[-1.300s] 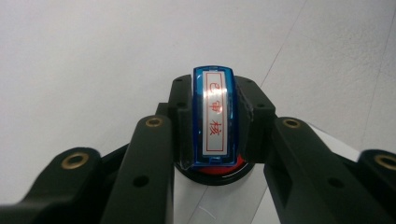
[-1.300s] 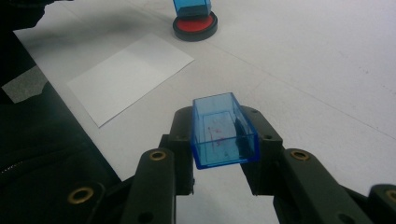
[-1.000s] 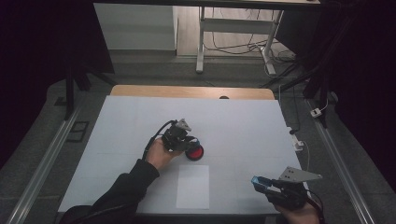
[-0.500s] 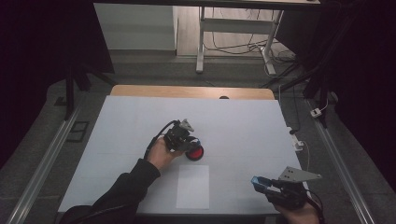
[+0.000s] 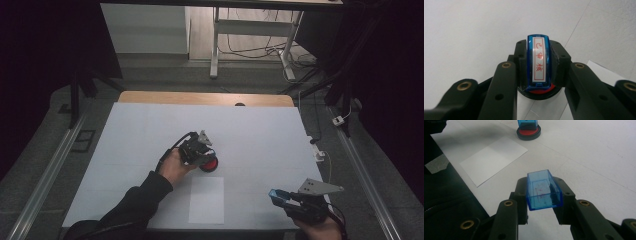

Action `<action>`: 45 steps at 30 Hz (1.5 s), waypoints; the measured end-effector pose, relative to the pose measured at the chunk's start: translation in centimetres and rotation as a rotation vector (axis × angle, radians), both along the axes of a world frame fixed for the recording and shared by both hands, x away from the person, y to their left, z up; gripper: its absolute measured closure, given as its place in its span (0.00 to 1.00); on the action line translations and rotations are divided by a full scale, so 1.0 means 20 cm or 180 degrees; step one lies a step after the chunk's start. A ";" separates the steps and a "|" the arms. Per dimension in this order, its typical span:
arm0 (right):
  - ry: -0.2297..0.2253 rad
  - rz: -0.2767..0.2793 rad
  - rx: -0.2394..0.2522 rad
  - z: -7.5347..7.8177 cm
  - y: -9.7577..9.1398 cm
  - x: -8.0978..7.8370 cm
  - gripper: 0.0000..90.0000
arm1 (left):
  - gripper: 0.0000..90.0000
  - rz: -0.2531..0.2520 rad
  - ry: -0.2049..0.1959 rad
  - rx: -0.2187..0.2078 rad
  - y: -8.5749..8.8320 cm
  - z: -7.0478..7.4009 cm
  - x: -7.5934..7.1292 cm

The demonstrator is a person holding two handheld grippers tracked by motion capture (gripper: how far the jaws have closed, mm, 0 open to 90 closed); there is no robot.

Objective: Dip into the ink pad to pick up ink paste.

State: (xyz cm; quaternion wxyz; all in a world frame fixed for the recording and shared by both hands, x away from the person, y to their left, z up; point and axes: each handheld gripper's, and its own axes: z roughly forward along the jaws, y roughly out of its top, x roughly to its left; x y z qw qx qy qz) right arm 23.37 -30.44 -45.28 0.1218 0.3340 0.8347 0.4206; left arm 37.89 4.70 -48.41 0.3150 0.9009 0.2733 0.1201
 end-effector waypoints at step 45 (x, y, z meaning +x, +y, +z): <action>0.0012 0.0023 -0.0004 0.00 0.00 0.00 0.75 | 0.78 0.0047 0.0249 -0.0566 0.12 0.02 0.04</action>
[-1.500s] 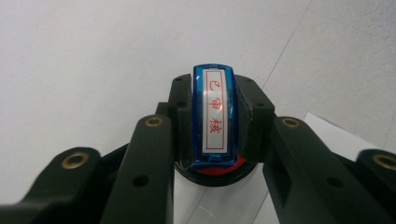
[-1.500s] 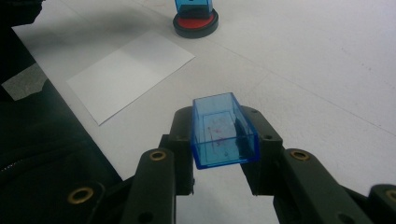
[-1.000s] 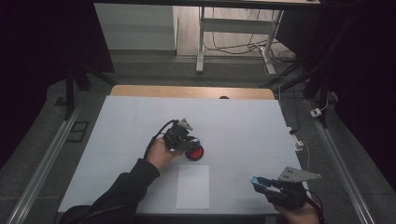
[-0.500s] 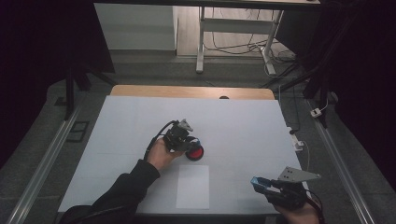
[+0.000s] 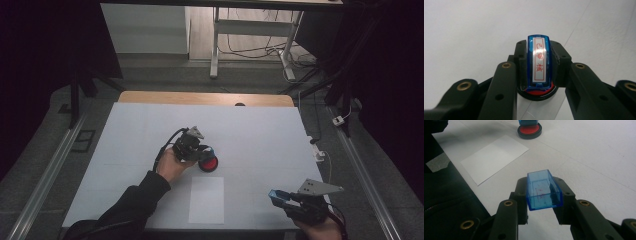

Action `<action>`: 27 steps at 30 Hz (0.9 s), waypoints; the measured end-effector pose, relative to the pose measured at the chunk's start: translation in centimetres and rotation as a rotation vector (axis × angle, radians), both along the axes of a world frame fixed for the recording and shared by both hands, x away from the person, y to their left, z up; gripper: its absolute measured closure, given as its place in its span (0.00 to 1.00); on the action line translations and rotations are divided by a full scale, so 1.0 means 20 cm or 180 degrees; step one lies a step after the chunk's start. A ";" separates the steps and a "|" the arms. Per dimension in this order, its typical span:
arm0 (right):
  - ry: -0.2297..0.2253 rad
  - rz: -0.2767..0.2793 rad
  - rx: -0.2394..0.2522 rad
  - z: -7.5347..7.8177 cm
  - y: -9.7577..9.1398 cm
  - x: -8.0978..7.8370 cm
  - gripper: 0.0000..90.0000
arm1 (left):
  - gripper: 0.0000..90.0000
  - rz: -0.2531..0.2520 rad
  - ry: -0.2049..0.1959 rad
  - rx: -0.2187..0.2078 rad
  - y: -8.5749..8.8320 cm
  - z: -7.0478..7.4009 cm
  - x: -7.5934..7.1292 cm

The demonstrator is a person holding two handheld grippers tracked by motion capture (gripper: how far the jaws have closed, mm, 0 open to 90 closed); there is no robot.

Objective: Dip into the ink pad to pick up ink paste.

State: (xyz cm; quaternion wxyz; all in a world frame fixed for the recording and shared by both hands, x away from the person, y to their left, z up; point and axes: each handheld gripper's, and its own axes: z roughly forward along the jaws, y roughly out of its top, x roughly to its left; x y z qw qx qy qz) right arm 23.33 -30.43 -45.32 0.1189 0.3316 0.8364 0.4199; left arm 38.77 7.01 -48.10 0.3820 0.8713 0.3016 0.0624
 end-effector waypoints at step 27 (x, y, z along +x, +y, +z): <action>0.0006 -0.0002 -0.0002 0.00 0.00 0.00 0.75 | 0.78 -0.0100 0.0026 0.0059 -0.03 -0.02 -0.02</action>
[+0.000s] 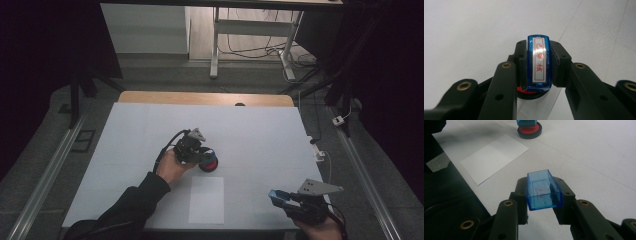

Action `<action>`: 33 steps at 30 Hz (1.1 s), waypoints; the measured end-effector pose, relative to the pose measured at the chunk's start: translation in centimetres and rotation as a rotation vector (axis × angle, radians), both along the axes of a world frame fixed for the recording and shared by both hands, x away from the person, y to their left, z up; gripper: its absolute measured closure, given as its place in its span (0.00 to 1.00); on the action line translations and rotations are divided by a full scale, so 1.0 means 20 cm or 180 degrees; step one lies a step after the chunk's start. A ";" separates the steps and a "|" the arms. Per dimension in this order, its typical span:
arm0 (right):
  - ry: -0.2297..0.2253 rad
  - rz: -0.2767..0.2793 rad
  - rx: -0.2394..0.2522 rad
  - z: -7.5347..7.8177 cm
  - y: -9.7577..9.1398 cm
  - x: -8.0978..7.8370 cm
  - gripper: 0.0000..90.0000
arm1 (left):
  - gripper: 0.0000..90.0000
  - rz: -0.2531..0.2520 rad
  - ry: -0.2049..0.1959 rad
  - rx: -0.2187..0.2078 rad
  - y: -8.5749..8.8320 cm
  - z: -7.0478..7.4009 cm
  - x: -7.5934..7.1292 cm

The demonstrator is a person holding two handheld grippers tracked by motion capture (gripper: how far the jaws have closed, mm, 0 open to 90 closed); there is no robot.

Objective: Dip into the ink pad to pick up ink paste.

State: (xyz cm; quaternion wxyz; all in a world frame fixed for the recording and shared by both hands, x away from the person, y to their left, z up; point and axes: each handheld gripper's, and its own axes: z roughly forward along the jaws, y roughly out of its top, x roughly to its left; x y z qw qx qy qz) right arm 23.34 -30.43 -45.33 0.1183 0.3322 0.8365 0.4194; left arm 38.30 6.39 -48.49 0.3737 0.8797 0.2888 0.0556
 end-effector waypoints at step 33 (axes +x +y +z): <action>0.0015 0.0002 -0.0011 0.00 0.00 0.00 0.75 | 0.78 0.0072 -0.0022 0.0264 -0.07 -0.01 -0.02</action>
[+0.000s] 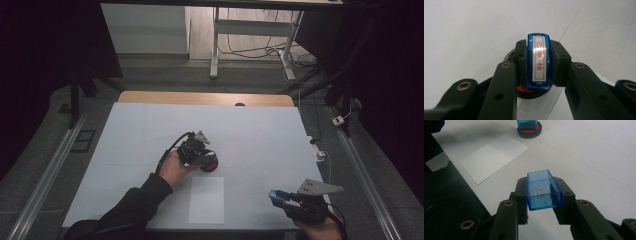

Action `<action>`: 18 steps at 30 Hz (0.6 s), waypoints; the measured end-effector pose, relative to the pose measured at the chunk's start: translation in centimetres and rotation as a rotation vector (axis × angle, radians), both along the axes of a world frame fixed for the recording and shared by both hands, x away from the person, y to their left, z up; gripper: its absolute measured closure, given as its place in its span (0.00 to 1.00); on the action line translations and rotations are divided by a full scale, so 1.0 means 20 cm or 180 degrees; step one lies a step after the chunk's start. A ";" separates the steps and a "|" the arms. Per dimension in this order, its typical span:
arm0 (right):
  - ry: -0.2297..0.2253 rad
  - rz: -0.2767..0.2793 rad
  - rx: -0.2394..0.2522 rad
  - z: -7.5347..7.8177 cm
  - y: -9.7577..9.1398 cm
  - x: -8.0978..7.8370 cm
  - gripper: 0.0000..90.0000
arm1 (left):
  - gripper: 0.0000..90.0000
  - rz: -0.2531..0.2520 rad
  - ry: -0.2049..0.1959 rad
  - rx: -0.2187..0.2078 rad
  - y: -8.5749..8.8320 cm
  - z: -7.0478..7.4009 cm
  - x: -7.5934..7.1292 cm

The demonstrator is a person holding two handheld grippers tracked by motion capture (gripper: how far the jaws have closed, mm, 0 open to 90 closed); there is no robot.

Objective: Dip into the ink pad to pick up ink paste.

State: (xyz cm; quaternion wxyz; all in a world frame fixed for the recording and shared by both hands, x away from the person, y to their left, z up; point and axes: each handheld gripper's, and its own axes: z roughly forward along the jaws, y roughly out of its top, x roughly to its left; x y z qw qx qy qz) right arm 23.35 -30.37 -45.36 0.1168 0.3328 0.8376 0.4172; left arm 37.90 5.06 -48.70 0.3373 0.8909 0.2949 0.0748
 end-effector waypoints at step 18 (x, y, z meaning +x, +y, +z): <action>-0.0001 0.0006 -0.0021 0.00 0.00 0.00 0.75 | 0.78 0.0005 0.0028 -0.0005 0.00 0.00 0.01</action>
